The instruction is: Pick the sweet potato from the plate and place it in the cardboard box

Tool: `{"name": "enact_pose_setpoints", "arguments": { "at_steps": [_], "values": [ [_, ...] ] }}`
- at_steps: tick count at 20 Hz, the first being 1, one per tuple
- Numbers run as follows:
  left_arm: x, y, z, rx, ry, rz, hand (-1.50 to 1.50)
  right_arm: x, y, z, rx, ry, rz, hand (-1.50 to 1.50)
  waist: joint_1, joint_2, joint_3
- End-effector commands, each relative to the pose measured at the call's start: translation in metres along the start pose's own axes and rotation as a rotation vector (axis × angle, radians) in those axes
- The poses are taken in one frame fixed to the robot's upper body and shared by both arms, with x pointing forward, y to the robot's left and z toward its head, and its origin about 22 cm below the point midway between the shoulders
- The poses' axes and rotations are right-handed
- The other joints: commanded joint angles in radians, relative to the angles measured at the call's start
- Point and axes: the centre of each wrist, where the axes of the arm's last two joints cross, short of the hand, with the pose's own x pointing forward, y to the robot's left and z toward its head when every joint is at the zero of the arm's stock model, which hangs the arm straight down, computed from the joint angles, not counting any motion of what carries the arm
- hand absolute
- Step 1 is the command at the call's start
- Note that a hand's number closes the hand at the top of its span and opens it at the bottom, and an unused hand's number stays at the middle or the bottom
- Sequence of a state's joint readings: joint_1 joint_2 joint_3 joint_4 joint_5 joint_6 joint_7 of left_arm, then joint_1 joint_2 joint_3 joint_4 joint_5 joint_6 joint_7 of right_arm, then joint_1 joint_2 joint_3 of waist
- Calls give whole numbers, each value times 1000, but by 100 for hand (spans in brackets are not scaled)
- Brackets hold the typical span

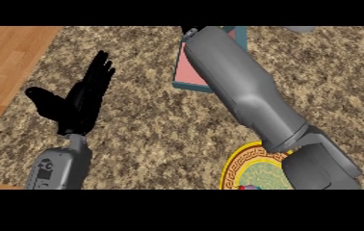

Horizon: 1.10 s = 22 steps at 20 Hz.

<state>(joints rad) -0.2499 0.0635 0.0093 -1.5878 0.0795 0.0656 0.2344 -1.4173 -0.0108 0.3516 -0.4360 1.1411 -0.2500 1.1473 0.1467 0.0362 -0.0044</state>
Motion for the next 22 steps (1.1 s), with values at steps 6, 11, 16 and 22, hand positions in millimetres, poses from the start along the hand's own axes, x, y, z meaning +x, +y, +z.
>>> {"name": "enact_pose_setpoints", "arguments": {
  "at_steps": [6,11,16,22],
  "values": [
    [16,6,-4,11,-17,6,0,-40,66,-8,413,275,123,-150,-7,-2,3],
    [1,2,-5,20,7,3,0,-41,71,-4,255,203,-25,-150,-20,3,3],
    [-2,14,6,48,8,-4,0,-26,50,0,-49,39,-235,-150,-41,-8,4],
    [-4,18,7,55,12,17,0,-16,24,-6,-94,133,-567,-150,-51,-12,5]
  ]
}}
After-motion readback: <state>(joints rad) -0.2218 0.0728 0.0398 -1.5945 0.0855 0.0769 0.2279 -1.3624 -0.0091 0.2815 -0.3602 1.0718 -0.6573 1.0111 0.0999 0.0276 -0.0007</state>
